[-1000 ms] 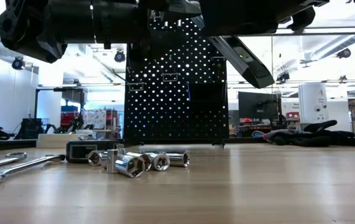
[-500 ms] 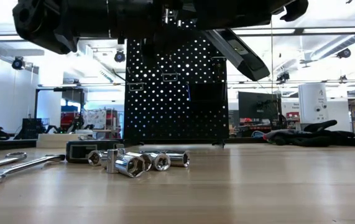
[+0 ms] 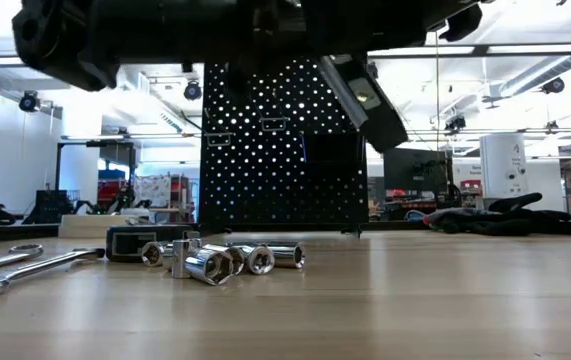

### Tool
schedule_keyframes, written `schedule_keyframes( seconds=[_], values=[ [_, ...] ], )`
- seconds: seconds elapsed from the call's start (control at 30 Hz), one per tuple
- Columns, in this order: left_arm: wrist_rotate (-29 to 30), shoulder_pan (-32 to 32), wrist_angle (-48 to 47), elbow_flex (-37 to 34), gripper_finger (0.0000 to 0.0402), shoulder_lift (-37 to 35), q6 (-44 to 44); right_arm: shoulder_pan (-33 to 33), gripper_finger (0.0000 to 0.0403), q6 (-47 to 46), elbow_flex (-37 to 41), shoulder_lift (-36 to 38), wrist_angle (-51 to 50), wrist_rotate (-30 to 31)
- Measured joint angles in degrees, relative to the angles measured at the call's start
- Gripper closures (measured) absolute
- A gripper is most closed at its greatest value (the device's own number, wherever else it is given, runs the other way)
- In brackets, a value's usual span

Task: Hang tools onto peg board
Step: Hang the spirit level on the peg board

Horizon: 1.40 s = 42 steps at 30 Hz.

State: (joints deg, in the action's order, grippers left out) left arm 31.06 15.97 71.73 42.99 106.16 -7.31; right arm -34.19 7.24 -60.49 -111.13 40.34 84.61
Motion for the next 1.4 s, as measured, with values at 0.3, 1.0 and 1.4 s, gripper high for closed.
schedule_keyframes(
  seconds=[0.3, 1.0, 1.4],
  values=[
    [-6.50, -6.92, -5.25, -16.27, 0.0361, -10.85, -15.71, -2.34, 0.0135, -7.11, -0.13, 4.60, 0.46, -9.68],
    [-39.48, -23.02, -44.00, -4.77, 0.0361, -20.97, -8.44, -0.68, 0.0217, -10.44, 0.11, 4.81, -4.18, -14.68],
    [-55.05, -22.38, -49.71, 1.26, 0.0361, -21.30, 1.10, 8.32, 0.0225, -14.78, 3.65, 5.32, -12.14, -44.01]
  ],
)
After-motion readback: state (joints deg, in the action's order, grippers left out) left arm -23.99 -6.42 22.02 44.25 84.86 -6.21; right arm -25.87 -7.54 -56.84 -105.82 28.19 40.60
